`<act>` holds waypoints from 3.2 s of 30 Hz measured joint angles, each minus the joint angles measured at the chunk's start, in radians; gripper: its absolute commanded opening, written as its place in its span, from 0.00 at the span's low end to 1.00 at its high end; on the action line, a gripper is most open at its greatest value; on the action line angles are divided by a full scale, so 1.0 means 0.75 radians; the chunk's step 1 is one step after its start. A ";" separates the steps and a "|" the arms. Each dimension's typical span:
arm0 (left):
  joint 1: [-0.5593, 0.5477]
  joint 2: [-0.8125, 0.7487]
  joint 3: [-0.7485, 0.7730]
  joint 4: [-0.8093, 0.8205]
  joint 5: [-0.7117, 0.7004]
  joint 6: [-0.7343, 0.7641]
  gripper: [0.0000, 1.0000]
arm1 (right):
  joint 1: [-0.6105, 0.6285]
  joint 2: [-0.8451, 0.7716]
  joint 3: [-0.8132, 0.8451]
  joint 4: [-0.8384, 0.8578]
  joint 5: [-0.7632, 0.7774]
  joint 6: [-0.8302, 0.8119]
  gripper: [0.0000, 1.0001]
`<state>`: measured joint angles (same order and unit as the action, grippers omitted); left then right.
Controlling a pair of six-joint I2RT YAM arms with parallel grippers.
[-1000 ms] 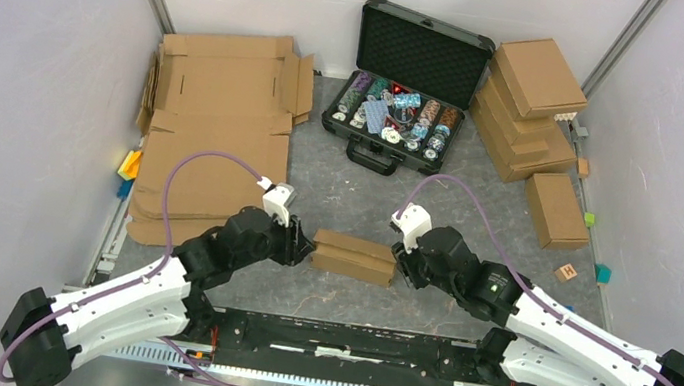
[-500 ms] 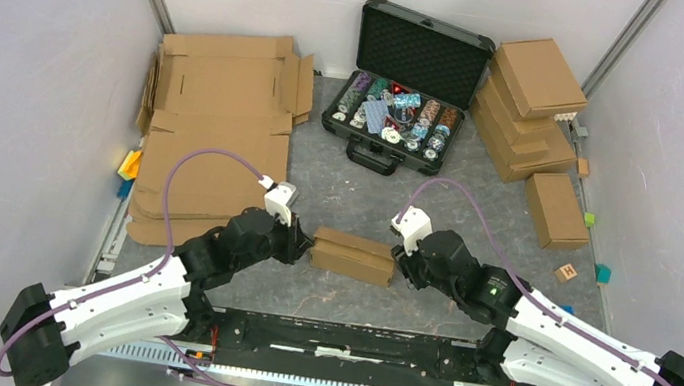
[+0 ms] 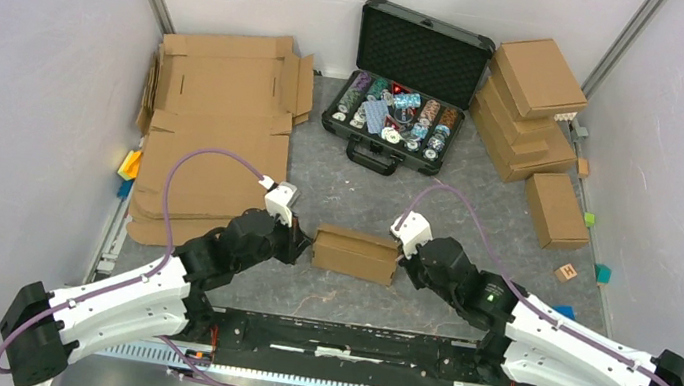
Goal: Fold the paper box
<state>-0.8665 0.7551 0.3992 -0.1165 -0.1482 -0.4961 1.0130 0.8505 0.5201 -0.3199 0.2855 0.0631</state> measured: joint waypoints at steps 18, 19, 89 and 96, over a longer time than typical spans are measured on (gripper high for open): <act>-0.009 -0.038 -0.023 0.065 -0.010 0.022 0.56 | 0.009 -0.031 -0.001 0.051 0.039 -0.006 0.00; -0.009 -0.026 -0.023 0.071 -0.009 0.022 0.54 | 0.009 -0.021 0.003 0.044 0.039 -0.003 0.00; -0.241 0.366 0.103 0.114 -0.364 -0.096 0.51 | 0.005 0.173 0.279 -0.286 0.010 0.518 0.00; -0.246 0.366 0.105 0.110 -0.370 -0.097 0.50 | 0.005 0.146 0.218 -0.252 0.005 0.550 0.00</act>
<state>-1.0508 1.0294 0.4778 -0.0341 -0.4255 -0.5690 1.0164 0.9600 0.6838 -0.5091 0.2893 0.4755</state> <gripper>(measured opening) 0.509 0.006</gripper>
